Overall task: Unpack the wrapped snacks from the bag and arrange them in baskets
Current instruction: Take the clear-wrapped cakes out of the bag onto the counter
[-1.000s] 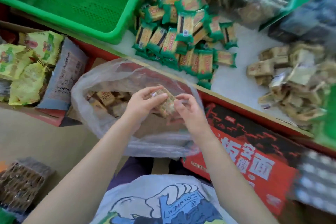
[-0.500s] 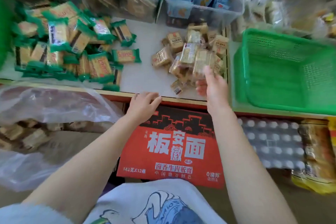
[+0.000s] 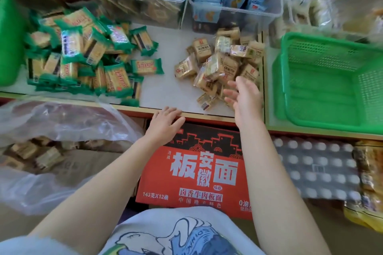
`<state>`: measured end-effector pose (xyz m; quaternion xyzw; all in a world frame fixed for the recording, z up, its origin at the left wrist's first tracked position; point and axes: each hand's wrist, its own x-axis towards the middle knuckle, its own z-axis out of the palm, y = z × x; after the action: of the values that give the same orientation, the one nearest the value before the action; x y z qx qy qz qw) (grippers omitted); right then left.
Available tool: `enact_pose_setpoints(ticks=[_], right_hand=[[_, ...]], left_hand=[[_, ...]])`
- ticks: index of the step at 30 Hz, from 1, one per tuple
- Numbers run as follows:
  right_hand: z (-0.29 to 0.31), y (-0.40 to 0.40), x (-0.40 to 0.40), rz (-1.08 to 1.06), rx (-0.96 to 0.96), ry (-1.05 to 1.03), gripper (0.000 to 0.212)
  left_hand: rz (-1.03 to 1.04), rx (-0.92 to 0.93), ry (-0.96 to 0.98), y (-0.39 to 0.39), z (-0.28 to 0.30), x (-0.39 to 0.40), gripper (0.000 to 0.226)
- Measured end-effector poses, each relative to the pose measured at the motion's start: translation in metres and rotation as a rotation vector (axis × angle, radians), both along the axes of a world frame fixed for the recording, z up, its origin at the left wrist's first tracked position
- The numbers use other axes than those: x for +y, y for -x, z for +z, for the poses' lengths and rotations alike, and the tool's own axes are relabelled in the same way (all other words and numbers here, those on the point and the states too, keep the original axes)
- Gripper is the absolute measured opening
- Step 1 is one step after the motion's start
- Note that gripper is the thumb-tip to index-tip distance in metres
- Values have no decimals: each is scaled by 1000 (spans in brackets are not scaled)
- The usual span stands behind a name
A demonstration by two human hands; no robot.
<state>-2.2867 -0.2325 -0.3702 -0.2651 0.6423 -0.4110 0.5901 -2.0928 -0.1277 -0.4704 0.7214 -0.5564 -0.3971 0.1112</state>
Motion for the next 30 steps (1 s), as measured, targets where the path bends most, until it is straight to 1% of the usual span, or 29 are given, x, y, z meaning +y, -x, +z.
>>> enact_pose_setpoints(ticks=[1,2,4,5,6,7,9,10,12,13,15,17,19,20,23,25,26,27,29,30], right_hand=[[5,-6,15,38,-7,17,24],[8,-14,30,104,-18,26,21],[7,-41,61,293,-38,-1,21],[3,-60,77,396,-42,-41,22],[-4,-82,93,495,-38,-94,22],[-13,-105,108,588,-27,-148,21],[-32,-157,139,776,6,-228,19],[-42,-183,154,863,11,-258,19],[-55,-232,182,992,14,-309,21],[-60,-253,194,1046,22,-319,23],[-69,-292,217,1148,52,-331,26],[-79,-325,235,1223,89,-339,26],[-92,-353,250,1259,117,-357,25],[-97,-366,257,1266,128,-372,26],[-115,-402,271,1289,184,-397,34],[-131,-424,279,1301,250,-344,49],[-140,-433,282,1311,331,-280,57],[-150,-441,284,1336,454,-189,63],[-169,-451,286,1430,715,5,71],[-178,-455,285,1484,787,63,73]], left_hand=[[71,60,35,-2,6,4,43],[147,87,119,-6,13,11,39],[282,-6,335,-24,24,37,32],[343,-81,406,-39,25,55,31],[399,-160,427,-59,25,76,30],[442,-236,393,-81,23,98,31],[484,-369,232,-132,16,145,33],[474,-420,135,-157,13,168,38],[380,-486,-54,-204,4,208,49],[302,-503,-143,-224,1,225,51],[165,-494,-256,-256,-8,252,52],[133,-474,-317,-281,-16,276,61],[177,-483,-338,-298,-18,300,79],[205,-487,-320,-304,-19,312,83],[309,-466,-259,-316,-13,337,82],[372,-435,-249,-323,-12,346,83],[397,-417,-251,-326,-14,350,83],[422,-395,-248,-328,-17,353,84],[486,-324,-224,-331,-22,354,84],[509,-285,-210,-332,-24,353,84]])
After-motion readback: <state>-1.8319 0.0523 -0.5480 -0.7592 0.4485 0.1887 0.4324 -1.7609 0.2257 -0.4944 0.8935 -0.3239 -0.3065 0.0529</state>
